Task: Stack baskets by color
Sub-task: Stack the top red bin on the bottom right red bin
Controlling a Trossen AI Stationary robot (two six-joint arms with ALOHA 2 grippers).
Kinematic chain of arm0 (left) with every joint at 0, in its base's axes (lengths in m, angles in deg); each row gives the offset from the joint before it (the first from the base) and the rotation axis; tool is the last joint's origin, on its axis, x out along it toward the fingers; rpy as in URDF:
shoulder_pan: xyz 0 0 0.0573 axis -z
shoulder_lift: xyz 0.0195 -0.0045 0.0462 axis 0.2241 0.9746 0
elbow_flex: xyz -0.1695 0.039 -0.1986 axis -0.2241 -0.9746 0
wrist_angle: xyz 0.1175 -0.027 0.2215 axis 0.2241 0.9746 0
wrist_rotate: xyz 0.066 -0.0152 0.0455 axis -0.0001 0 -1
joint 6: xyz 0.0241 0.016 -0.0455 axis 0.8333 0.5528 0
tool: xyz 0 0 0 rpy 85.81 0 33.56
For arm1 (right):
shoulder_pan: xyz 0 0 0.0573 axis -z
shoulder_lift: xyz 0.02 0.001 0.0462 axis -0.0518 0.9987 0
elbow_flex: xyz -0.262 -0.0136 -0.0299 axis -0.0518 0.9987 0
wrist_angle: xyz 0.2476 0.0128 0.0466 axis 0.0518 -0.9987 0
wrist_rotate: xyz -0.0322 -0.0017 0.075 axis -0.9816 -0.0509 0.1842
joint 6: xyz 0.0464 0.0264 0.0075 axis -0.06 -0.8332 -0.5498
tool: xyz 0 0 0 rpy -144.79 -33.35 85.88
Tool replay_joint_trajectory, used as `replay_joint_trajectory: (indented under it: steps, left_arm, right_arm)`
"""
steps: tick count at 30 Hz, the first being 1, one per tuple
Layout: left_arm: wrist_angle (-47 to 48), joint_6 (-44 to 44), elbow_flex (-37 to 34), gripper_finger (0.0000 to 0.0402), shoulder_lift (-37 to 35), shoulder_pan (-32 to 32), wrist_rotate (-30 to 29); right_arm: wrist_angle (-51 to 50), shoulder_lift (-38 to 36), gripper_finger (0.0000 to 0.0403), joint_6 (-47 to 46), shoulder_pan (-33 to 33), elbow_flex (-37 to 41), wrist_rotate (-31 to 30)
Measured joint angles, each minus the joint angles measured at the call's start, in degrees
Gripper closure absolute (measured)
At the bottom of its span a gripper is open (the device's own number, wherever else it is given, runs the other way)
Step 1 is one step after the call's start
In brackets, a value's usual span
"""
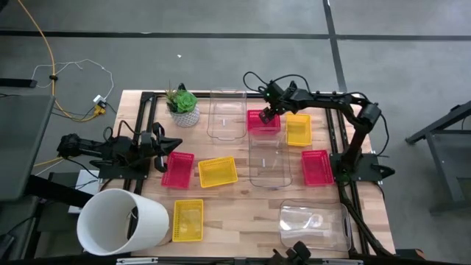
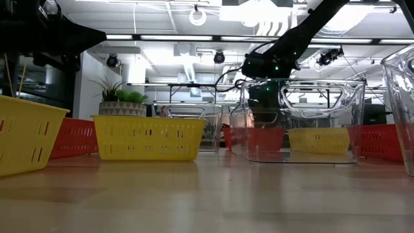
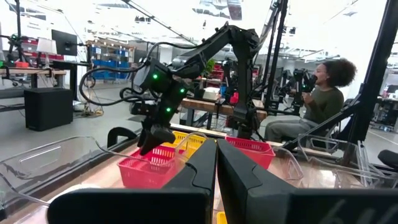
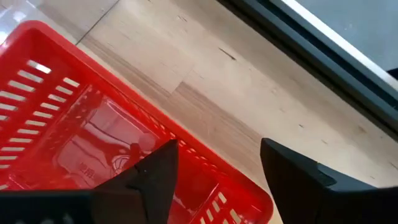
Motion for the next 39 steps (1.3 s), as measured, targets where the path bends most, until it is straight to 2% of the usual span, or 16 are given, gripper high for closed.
replay_joint_trajectory:
  steps: [6, 10, 17, 22, 26, 31, 35, 39]
  left_arm:
    - [0.0, 0.0, 0.0, 0.0398, 0.0, 0.0, 0.0]
    - [0.0, 0.0, 0.0, 0.0398, 0.0, 0.0, 0.0]
    - [0.0, 0.0, 0.0, 0.0398, 0.0, 0.0, 0.0]
    - [0.0, 0.0, 0.0, 0.0398, 0.0, 0.0, 0.0]
    - [0.0, 0.0, 0.0, 0.0398, 0.0, 0.0, 0.0]
    - [0.0, 0.0, 0.0, 0.0398, 0.0, 0.0, 0.0]
    - [0.0, 0.0, 0.0, 0.0398, 0.0, 0.0, 0.0]
    - [0.0, 0.0, 0.0, 0.0398, 0.0, 0.0, 0.0]
  right_arm:
    - [0.2, -0.1, 0.0230, 3.8, 0.0, 0.0, 0.0]
    - [0.0, -0.1, 0.0266, 5.9, 0.0, 0.0, 0.0]
    - [-2.3, -0.5, 0.0384, 9.3, 0.0, 0.0, -0.2]
    - [-5.8, -3.4, 0.0390, 10.5, -0.2, 0.0, -1.6]
    - [-9.5, -8.5, 0.0398, 11.0, -0.8, 0.0, -3.4]
    - [-18.4, -18.8, 0.0400, 9.1, -4.0, 0.0, -9.6]
    - [-25.4, -29.8, 0.0401, 3.3, -9.7, 0.0, -13.4]
    - [-30.8, -40.4, 0.0402, -5.8, -19.1, 0.0, -18.2]
